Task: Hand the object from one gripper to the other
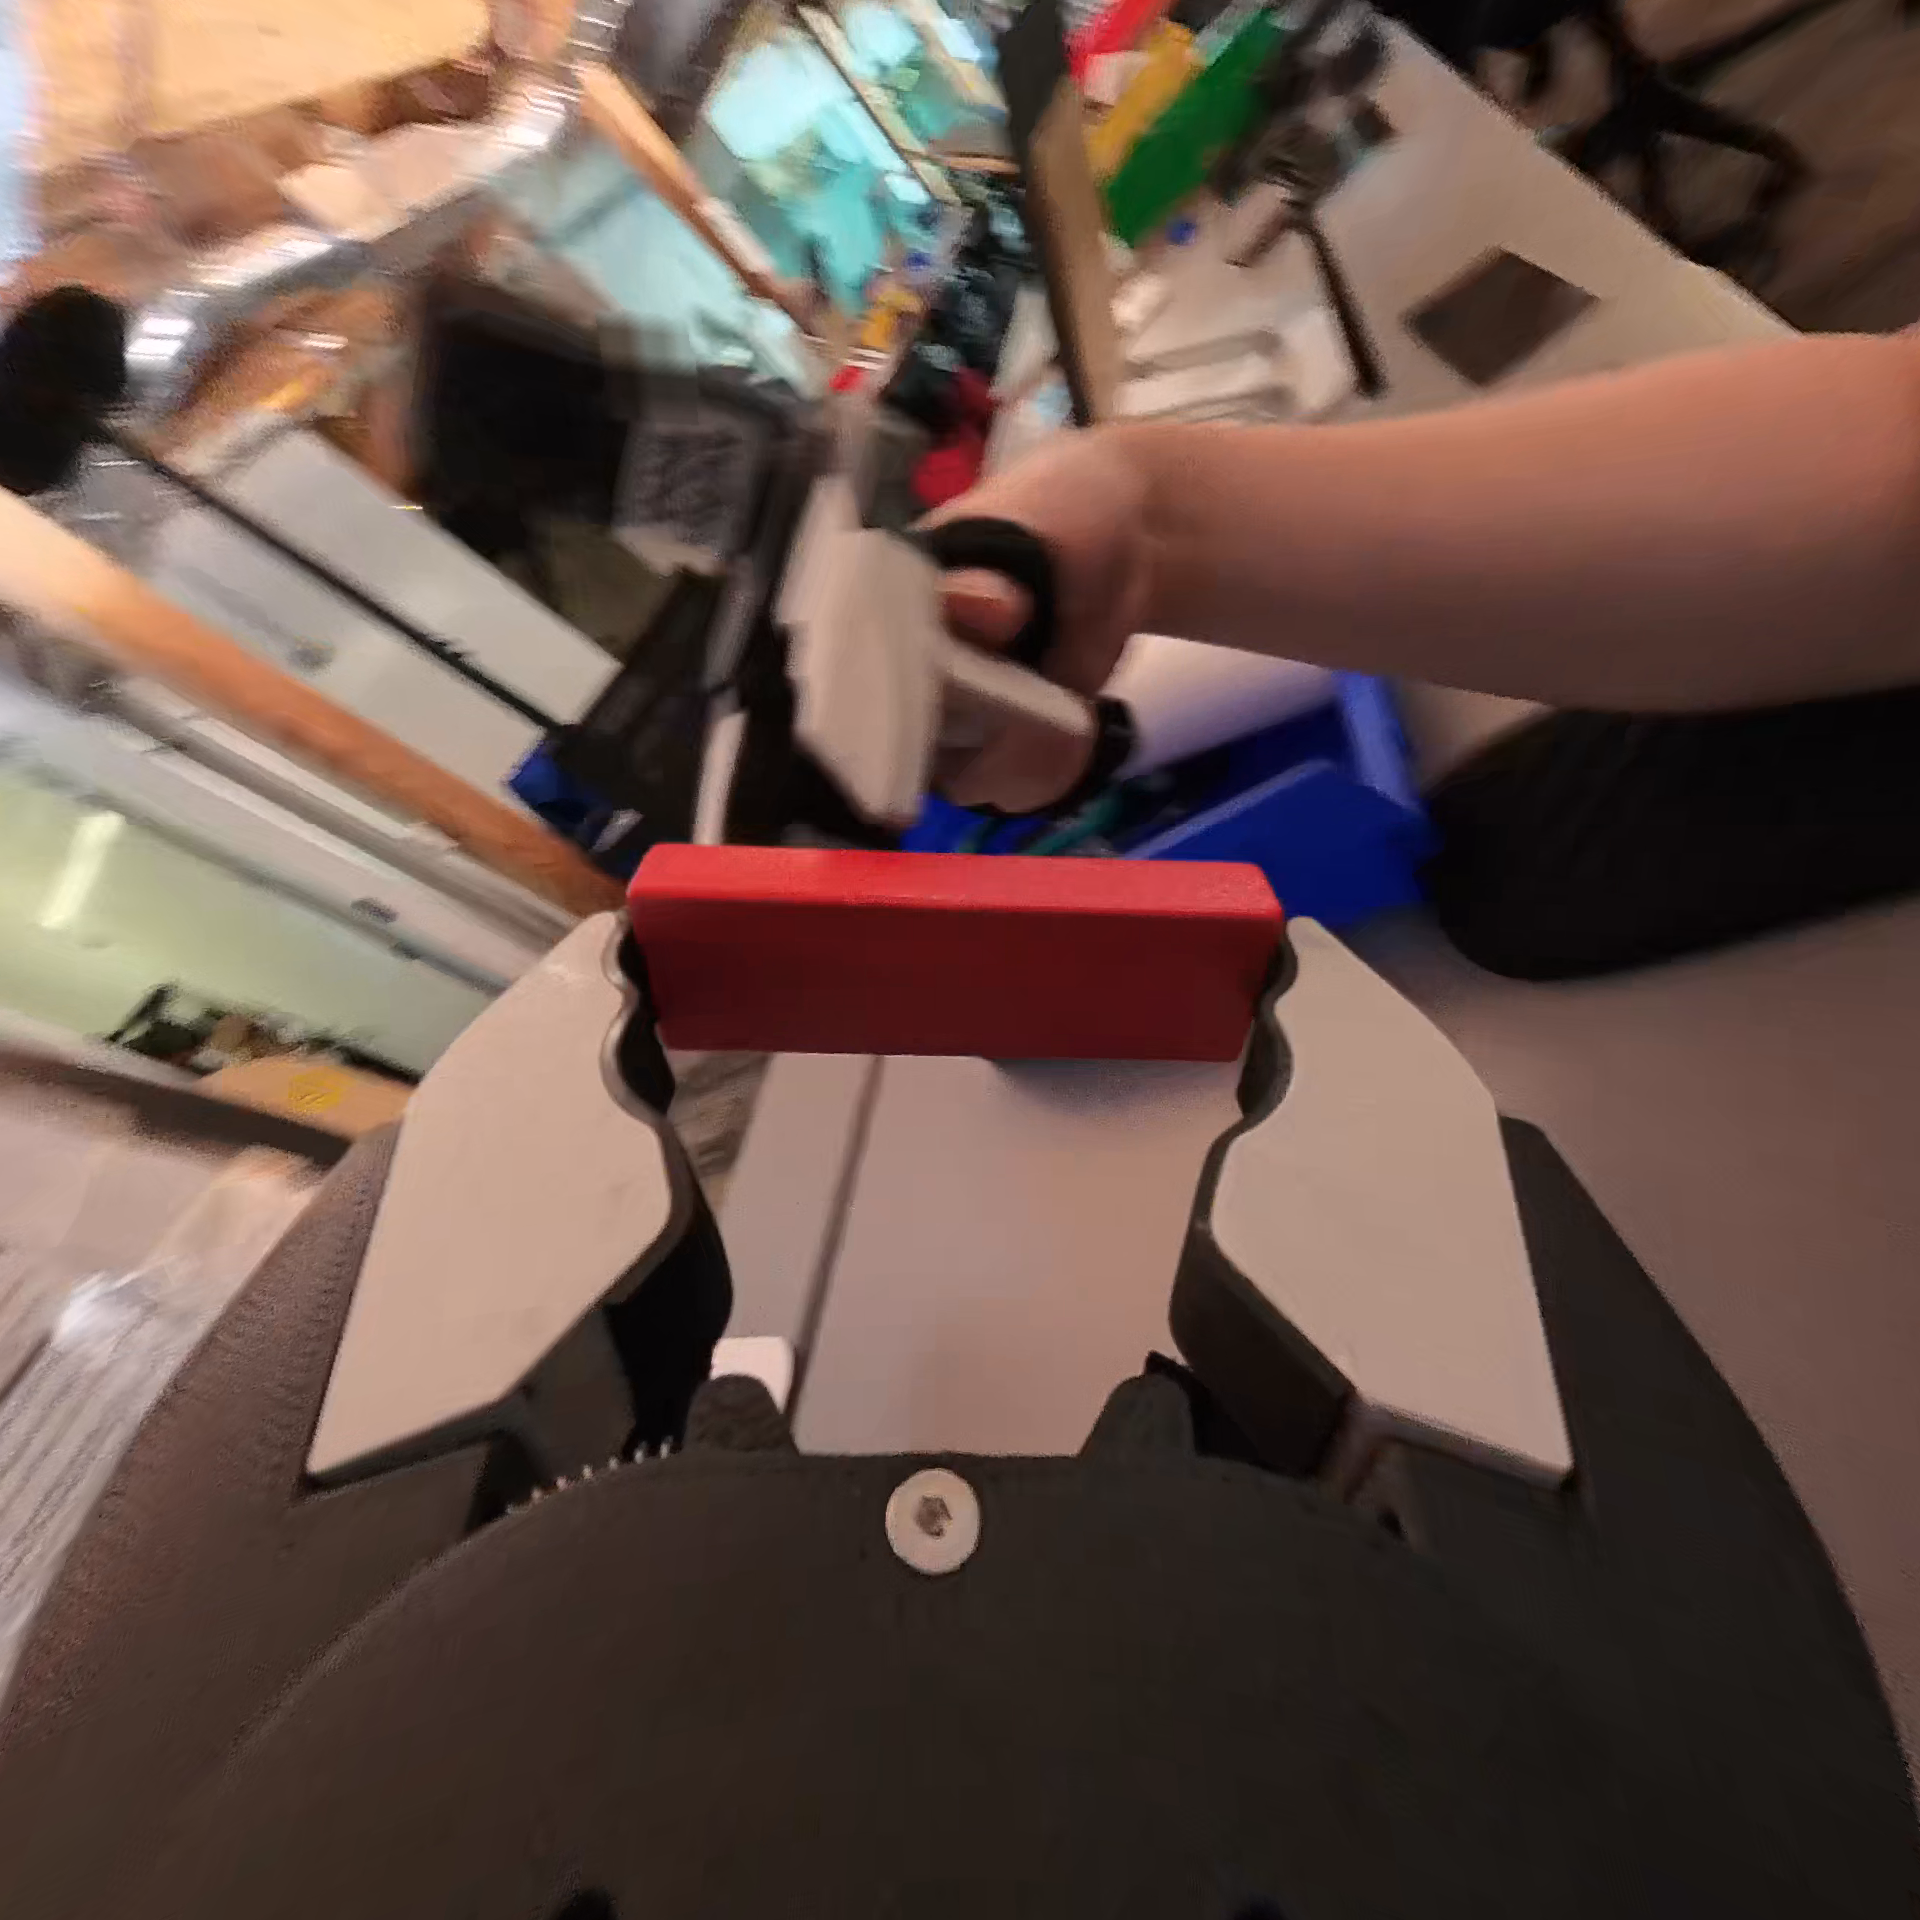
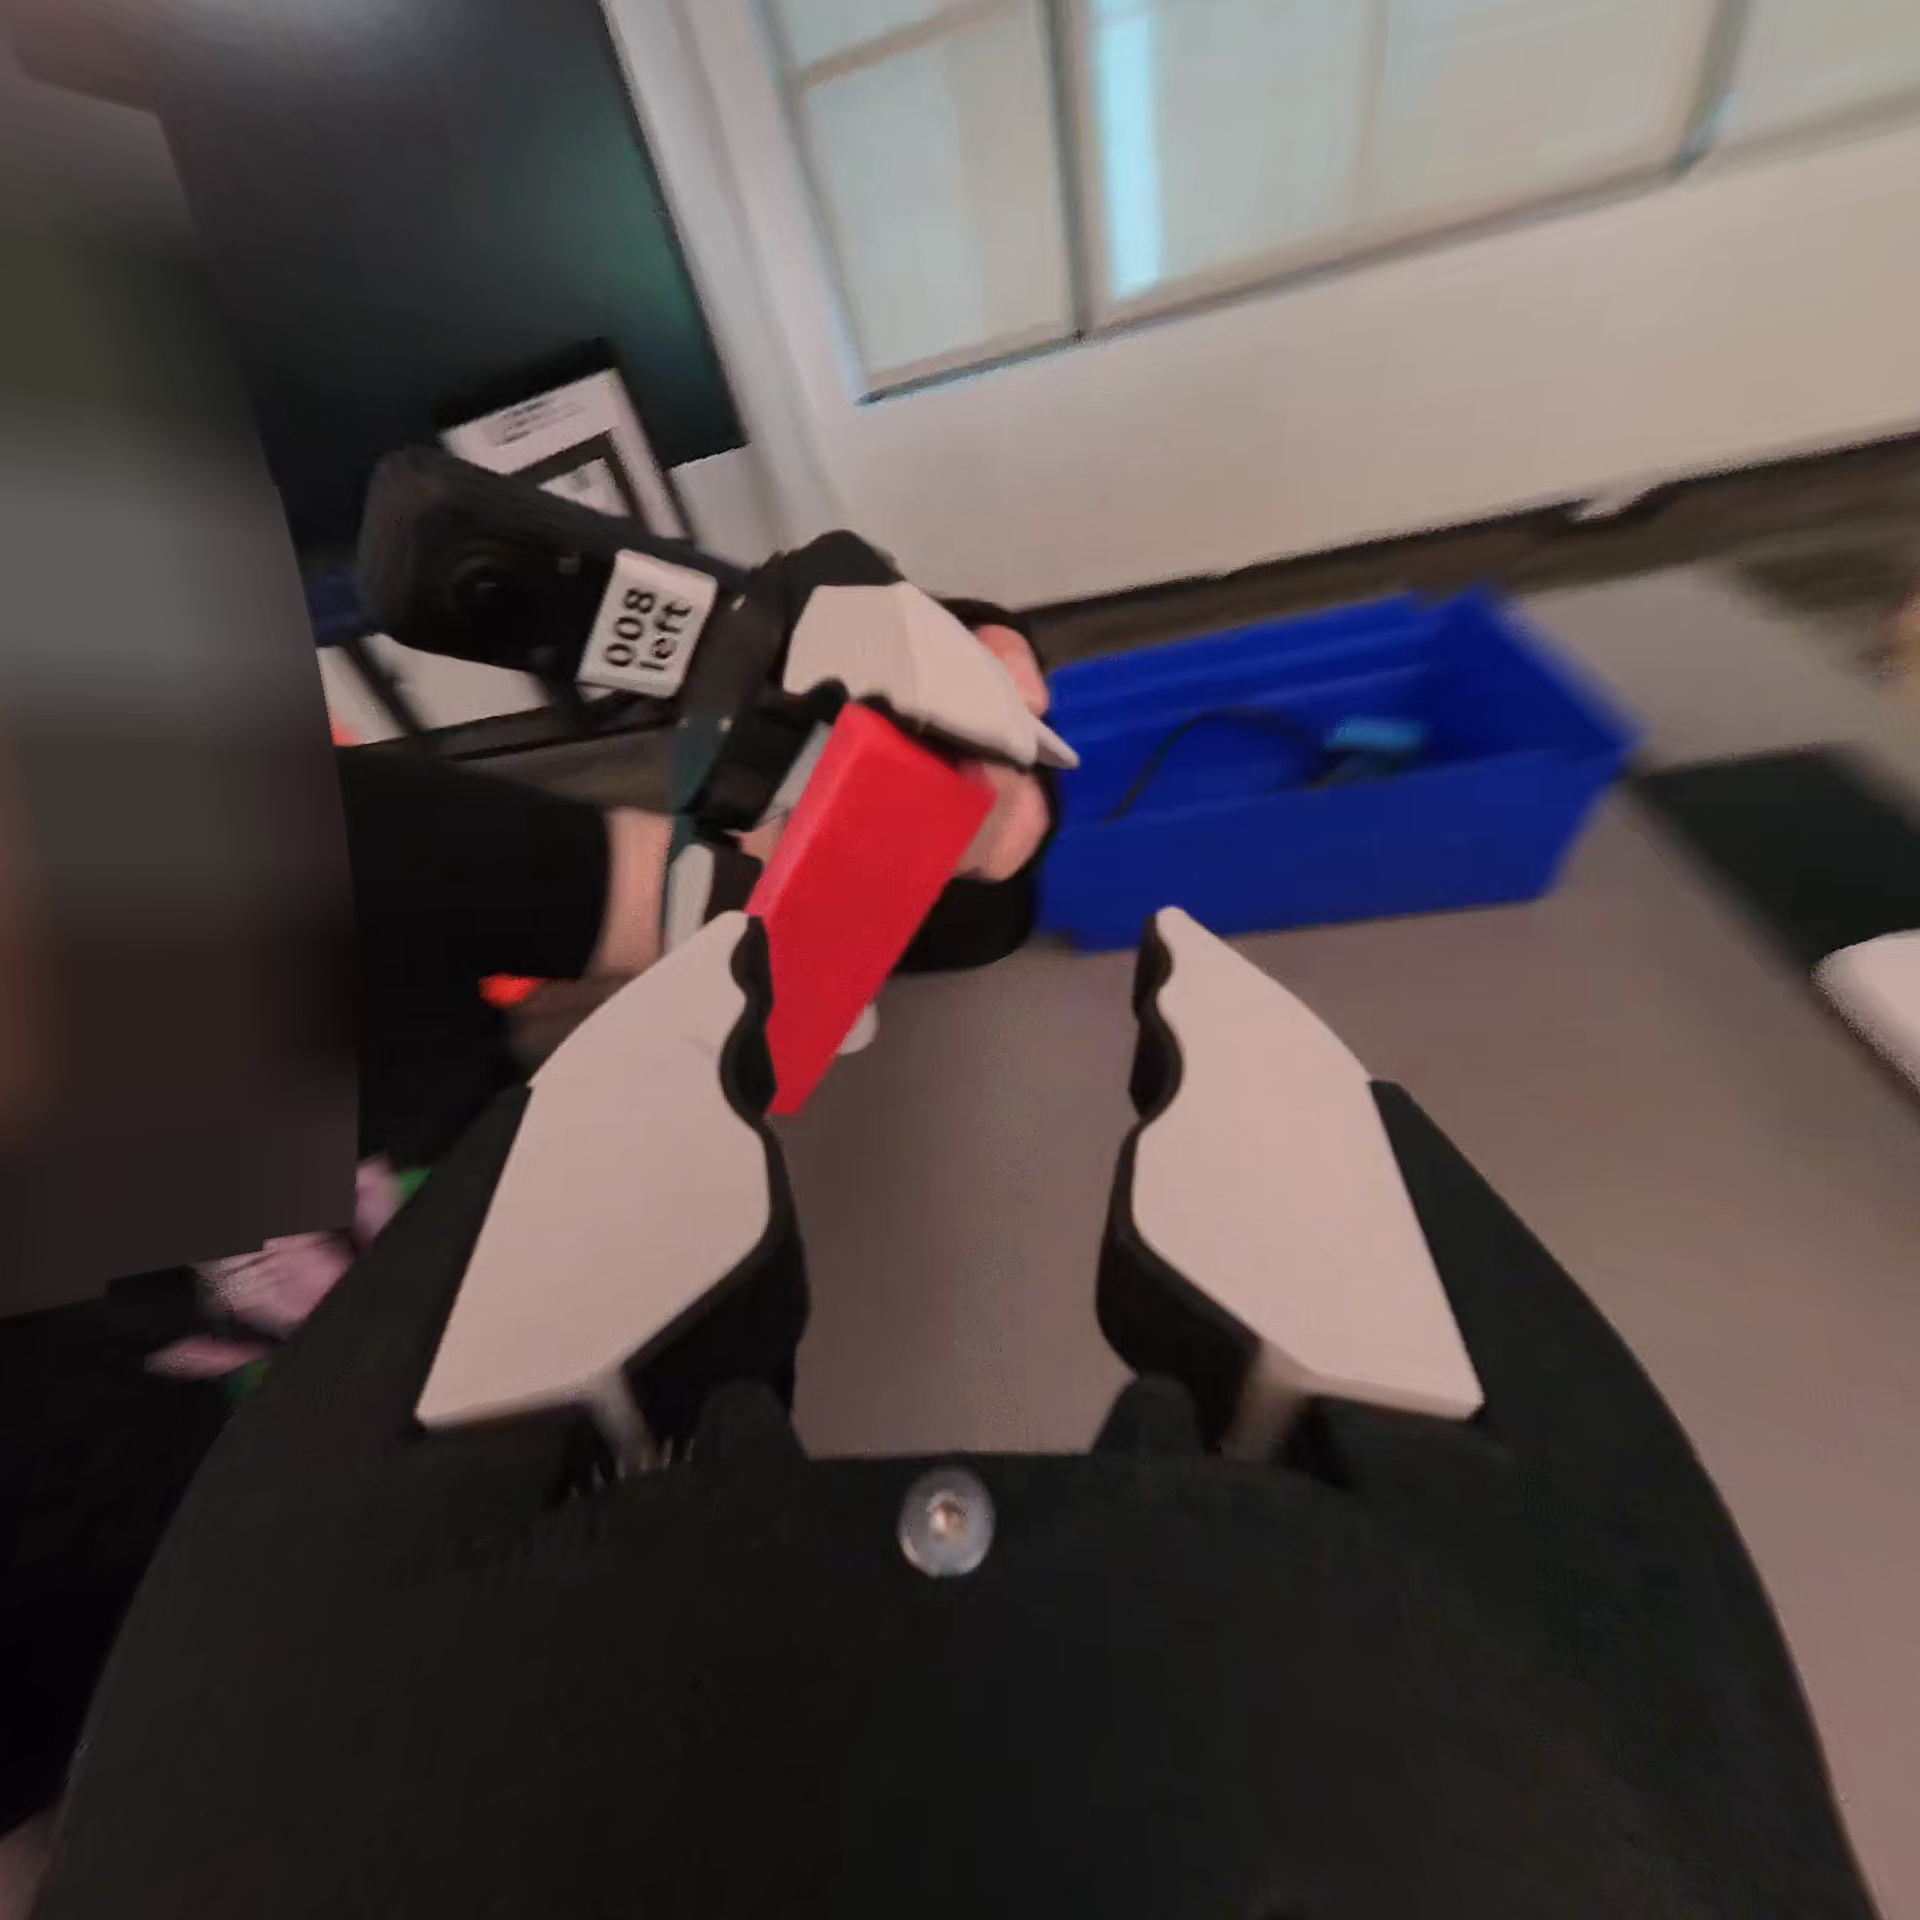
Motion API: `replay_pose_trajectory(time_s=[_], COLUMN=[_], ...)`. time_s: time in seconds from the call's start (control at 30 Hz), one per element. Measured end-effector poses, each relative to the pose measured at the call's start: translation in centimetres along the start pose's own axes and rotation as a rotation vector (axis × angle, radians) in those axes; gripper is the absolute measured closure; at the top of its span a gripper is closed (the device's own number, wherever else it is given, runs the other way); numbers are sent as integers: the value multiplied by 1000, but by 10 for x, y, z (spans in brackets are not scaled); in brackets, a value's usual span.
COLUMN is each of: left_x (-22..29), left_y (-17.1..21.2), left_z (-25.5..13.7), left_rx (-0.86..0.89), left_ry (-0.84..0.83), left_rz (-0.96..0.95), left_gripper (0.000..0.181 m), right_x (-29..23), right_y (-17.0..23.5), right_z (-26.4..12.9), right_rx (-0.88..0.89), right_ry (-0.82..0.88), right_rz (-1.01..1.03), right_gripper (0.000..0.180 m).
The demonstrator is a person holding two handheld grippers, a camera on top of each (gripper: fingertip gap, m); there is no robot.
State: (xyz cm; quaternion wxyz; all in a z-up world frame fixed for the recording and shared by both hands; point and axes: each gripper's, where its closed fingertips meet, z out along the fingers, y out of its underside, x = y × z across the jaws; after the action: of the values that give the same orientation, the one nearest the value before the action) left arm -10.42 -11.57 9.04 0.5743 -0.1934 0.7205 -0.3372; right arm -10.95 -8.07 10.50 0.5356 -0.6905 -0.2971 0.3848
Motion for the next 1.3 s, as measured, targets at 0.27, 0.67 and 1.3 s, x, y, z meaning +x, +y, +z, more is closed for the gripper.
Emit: replay_pose_trajectory(time_s=[0.27,0.67,1.3], left_x=[-123,-89,-67], left_y=[26,23,70], left_z=[-61,-28,-16], left_rx=[-164,-175,-579], left_ry=[-793,-782,-491], left_rz=[292,458,617], left_gripper=[72,72,115], right_x=[26,33,82], right_y=[-68,-23,1], right_z=[-35,38,-22], right_rx=[252,-53,-777], right_ry=[809,785,1106], right_rz=[-753,-703,-1490], right_gripper=[116,161,162])
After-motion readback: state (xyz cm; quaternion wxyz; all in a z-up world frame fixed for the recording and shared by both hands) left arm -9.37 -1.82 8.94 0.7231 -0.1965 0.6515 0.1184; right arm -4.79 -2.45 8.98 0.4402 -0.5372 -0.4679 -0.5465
